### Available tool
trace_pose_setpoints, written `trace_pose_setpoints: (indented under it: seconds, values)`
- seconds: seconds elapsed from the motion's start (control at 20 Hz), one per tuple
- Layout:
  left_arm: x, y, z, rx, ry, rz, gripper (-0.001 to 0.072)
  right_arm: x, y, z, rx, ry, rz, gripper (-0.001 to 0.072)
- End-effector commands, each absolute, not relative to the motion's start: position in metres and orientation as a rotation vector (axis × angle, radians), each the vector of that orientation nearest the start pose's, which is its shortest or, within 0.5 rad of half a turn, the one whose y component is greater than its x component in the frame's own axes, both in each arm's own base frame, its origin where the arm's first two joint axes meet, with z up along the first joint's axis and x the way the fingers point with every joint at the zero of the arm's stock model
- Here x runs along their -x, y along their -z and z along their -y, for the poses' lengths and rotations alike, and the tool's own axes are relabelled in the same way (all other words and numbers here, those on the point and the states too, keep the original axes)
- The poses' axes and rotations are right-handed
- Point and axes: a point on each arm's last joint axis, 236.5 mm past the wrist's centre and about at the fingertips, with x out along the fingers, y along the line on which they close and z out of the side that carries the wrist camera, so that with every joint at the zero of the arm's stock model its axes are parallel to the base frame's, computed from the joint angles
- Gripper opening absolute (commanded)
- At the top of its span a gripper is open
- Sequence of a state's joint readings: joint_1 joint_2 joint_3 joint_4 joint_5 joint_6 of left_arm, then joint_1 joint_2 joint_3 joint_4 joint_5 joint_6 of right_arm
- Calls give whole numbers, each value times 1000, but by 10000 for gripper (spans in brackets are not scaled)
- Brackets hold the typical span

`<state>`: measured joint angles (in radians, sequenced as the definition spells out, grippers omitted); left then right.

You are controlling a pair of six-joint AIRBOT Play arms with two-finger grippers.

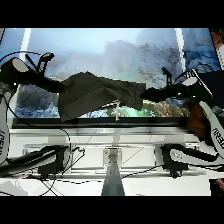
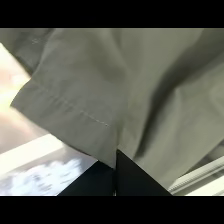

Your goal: Fold the clothes and pants, and hang the long-sleeved shirts on hangers.

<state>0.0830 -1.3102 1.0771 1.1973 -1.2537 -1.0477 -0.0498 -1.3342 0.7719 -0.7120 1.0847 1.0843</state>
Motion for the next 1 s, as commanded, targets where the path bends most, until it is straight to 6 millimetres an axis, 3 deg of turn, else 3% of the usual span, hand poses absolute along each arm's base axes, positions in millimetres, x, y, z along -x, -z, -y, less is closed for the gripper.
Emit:
trace_pose_setpoints:
  seconds: [0.0, 0.05, 0.25, 0.3, 0.5, 0.7, 0.8, 0.95]
  values:
    - [-349, 25, 66, 67, 529, -1357, 7, -337, 66, -173, -574, -492, -1273, 443]
    - [-349, 27, 66, 68, 529, -1362, 7, -344, 66, -172, -569, -468, -1244, 432]
    - [-350, 29, 66, 70, 528, -1365, 7, -369, 53, -167, -546, -446, -1161, 60]
    - [-350, 30, 66, 70, 528, -1366, 7, -378, 44, -168, -530, -459, -1131, 27]
    - [-350, 30, 66, 70, 526, -1364, 7, -421, -4, -163, -414, -492, -978, 27]
    - [-351, 30, 65, 69, 525, -1363, 7, -469, -36, -126, -215, -379, -802, 26]
    - [-351, 30, 65, 69, 524, -1361, 7, -481, -36, -112, -172, -323, -763, 26]
    - [-351, 30, 65, 70, 524, -1361, 7, -477, -7, -103, -82, -315, -830, 27]
